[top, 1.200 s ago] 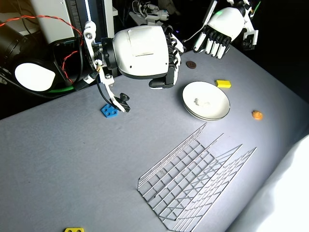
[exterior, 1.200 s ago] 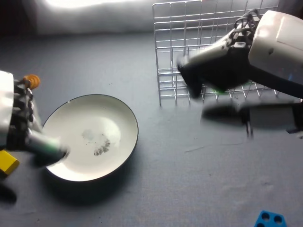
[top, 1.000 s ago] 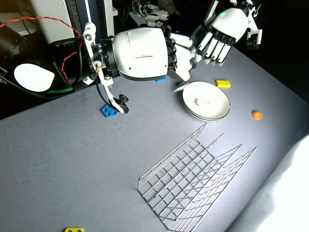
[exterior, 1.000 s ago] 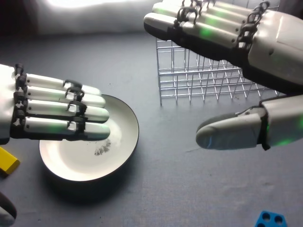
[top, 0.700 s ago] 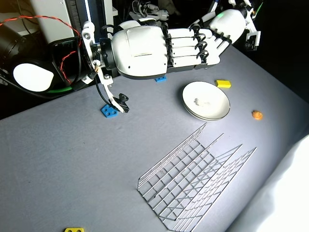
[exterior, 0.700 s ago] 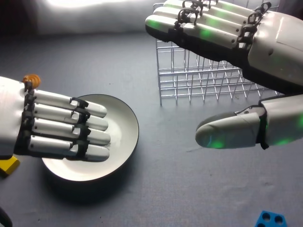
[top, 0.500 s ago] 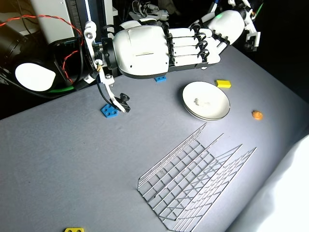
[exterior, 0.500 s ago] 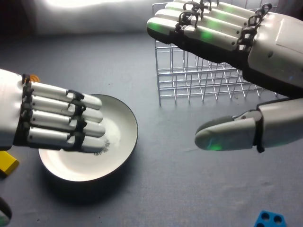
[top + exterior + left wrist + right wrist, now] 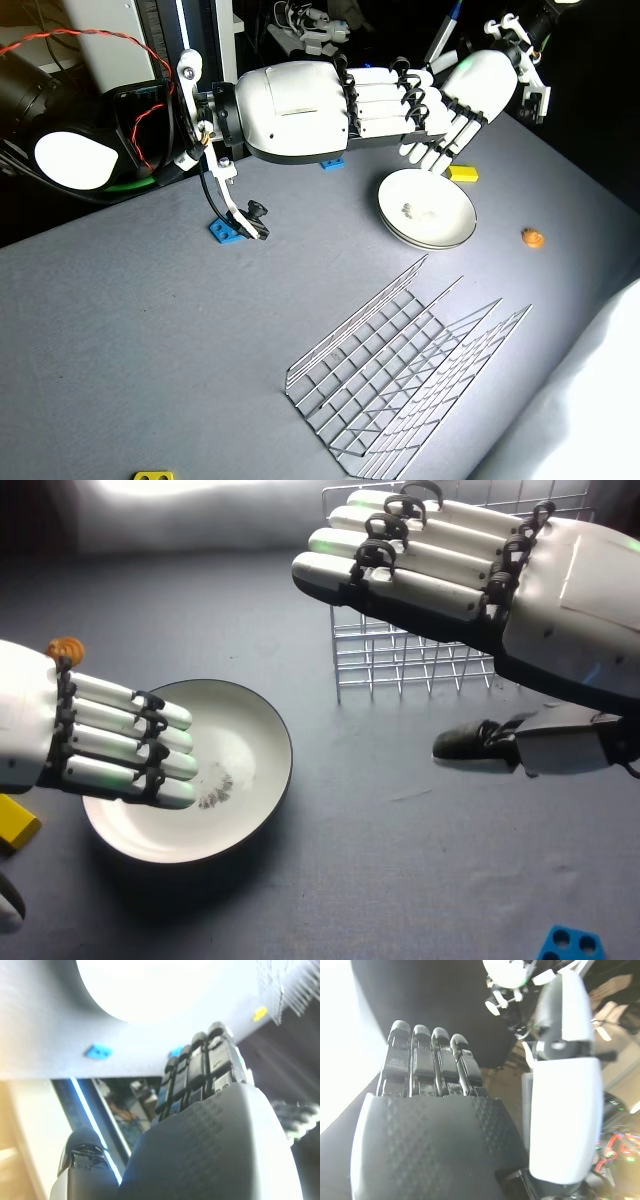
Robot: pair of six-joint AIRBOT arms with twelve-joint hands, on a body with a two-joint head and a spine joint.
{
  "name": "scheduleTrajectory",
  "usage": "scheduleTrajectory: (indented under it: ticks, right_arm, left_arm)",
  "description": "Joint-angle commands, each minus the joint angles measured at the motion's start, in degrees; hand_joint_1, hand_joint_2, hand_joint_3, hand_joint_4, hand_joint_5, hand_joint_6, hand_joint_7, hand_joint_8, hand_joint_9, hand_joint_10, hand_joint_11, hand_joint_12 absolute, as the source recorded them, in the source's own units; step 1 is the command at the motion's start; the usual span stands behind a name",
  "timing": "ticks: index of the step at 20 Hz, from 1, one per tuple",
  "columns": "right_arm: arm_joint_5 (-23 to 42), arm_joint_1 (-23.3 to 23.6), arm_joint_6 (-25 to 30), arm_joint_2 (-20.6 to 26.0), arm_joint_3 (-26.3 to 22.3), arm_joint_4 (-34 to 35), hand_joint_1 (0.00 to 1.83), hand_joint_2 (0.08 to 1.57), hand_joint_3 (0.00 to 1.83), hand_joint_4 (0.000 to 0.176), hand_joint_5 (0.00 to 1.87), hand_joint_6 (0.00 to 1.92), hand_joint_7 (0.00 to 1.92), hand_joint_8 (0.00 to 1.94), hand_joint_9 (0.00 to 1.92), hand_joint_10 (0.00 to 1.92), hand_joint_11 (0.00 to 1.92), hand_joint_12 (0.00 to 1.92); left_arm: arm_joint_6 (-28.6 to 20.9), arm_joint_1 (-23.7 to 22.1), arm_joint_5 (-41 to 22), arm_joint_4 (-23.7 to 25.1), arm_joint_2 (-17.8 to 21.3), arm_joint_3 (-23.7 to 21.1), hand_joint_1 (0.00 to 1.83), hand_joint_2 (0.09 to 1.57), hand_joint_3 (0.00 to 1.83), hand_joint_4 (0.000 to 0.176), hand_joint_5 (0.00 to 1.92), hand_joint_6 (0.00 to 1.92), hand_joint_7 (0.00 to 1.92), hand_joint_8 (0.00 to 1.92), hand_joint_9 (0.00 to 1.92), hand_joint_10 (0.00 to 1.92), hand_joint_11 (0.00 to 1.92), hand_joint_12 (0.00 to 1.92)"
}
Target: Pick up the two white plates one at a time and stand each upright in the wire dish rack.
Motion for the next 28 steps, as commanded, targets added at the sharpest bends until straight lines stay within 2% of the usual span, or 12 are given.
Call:
scheduleTrajectory:
  ticks: [1, 4, 5, 6, 11, 12, 15, 20, 21, 23, 26, 28]
  right_arm:
    - [6.4, 0.3, -0.8, -0.1, 0.0, 1.6, 1.30, 0.93, 0.00, 0.000, 0.00, 0.00, 0.00, 0.00, 0.00, 0.00, 0.04, 0.02]
    - [4.6, 0.2, -3.1, -0.5, 0.1, 1.6, 1.34, 0.97, 0.01, 0.000, 0.00, 0.00, 0.00, 0.00, 0.00, 0.00, 0.07, 0.05]
    - [4.4, 0.2, -3.7, -0.6, 0.1, 1.6, 1.34, 0.97, 0.00, 0.000, 0.00, 0.00, 0.00, 0.00, 0.00, 0.00, 0.01, 0.22]
    - [4.1, 0.2, -3.7, -0.6, 0.1, 1.6, 1.31, 0.98, 0.00, 0.000, 0.00, 0.00, 0.00, 0.00, 0.00, 0.00, 0.00, 0.24]
    - [4.6, -0.4, -5.1, -0.8, 0.2, -1.4, 1.27, 1.02, 0.01, 0.000, 0.00, 0.00, 0.00, 0.00, 0.00, 0.00, 0.00, 0.18]
    - [5.1, -0.8, -5.1, -0.9, 0.2, -2.0, 1.29, 1.01, 0.00, 0.000, 0.00, 0.00, 0.00, 0.00, 0.00, 0.00, 0.00, 0.22]
    - [4.8, -1.0, -7.1, -1.4, 0.4, -2.6, 1.32, 1.03, 0.00, 0.000, 0.00, 0.00, 0.00, 0.00, 0.00, 0.00, 0.00, 0.10]
    - [2.2, -0.7, -8.9, -3.8, 2.2, -3.6, 1.30, 1.02, 0.00, 0.000, 0.00, 0.00, 0.00, 0.00, 0.00, 0.00, 0.00, 0.09]
    - [1.7, -0.7, -8.9, -4.5, 3.0, -3.7, 1.26, 1.02, 0.00, 0.000, 0.00, 0.00, 0.00, 0.00, 0.00, 0.00, 0.00, 0.18]
    - [1.1, -0.7, -8.9, -5.1, 3.8, -3.7, 1.26, 1.02, 0.00, 0.000, 0.00, 0.00, 0.00, 0.00, 0.00, 0.00, 0.00, 0.21]
    - [0.6, -0.3, -8.9, -6.3, 4.9, -3.7, 1.29, 1.02, 0.00, 0.000, 0.00, 0.00, 0.00, 0.00, 0.00, 0.00, 0.00, 0.13]
    - [-1.3, 0.3, -8.9, -6.4, 5.0, -3.9, 1.31, 1.03, 0.00, 0.000, 0.00, 0.00, 0.00, 0.00, 0.00, 0.00, 0.00, 0.16]
  left_arm:
    - [0.1, 0.5, -1.1, -3.6, -0.4, 0.7, 0.00, 1.02, 0.06, 0.000, 0.00, 0.00, 0.00, 0.00, 0.00, 0.00, 0.00, 0.00]
    - [0.1, 2.9, 0.8, -3.6, -2.0, 2.3, 0.00, 1.02, 0.06, 0.000, 0.00, 0.00, 0.00, 0.00, 0.00, 0.00, 0.00, 0.00]
    - [0.1, 3.3, 1.0, -3.6, -2.4, 2.8, 0.00, 1.02, 0.06, 0.000, 0.00, 0.00, 0.00, 0.00, 0.00, 0.00, 0.00, 0.00]
    - [0.2, 3.5, 1.4, -3.6, -2.6, 3.1, 0.00, 1.02, 0.06, 0.000, 0.00, 0.00, 0.00, 0.00, 0.00, 0.00, 0.00, 0.00]
    - [0.6, 6.0, 3.1, -3.7, -4.3, 5.4, 0.00, 1.02, 0.05, 0.000, 0.00, 0.00, 0.00, 0.00, 0.00, 0.00, 0.00, 0.00]
    - [0.7, 6.4, 3.3, -3.7, -4.6, 5.9, 0.00, 1.03, 0.05, 0.000, 0.00, 0.00, 0.00, 0.00, 0.00, 0.00, 0.00, 0.00]
    - [1.0, 7.5, 4.0, -3.6, -5.3, 7.3, 0.00, 1.03, 0.05, 0.000, 0.00, 0.00, 0.00, 0.00, 0.00, 0.00, 0.00, 0.00]
    - [1.2, 8.3, 5.4, -3.6, -6.3, 8.9, 0.00, 1.04, 0.05, 0.000, 0.00, 0.00, 0.00, 0.00, 0.00, 0.00, 0.00, 0.00]
    - [1.2, 8.3, 5.7, -3.6, -6.4, 9.0, 0.00, 1.03, 0.04, 0.000, 0.00, 0.00, 0.00, 0.00, 0.00, 0.00, 0.00, 0.00]
    - [1.2, 8.3, 5.9, -3.6, -6.6, 9.2, 0.00, 1.04, 0.04, 0.000, 0.00, 0.00, 0.00, 0.00, 0.00, 0.00, 0.00, 0.00]
    - [1.2, 8.3, 6.2, -3.6, -6.8, 9.3, 0.00, 1.04, 0.04, 0.000, 0.00, 0.00, 0.00, 0.00, 0.00, 0.00, 0.00, 0.00]
    - [1.2, 8.4, 6.3, -3.2, -6.9, 9.3, 0.00, 1.03, 0.04, 0.000, 0.00, 0.00, 0.00, 0.00, 0.00, 0.00, 0.00, 0.00]
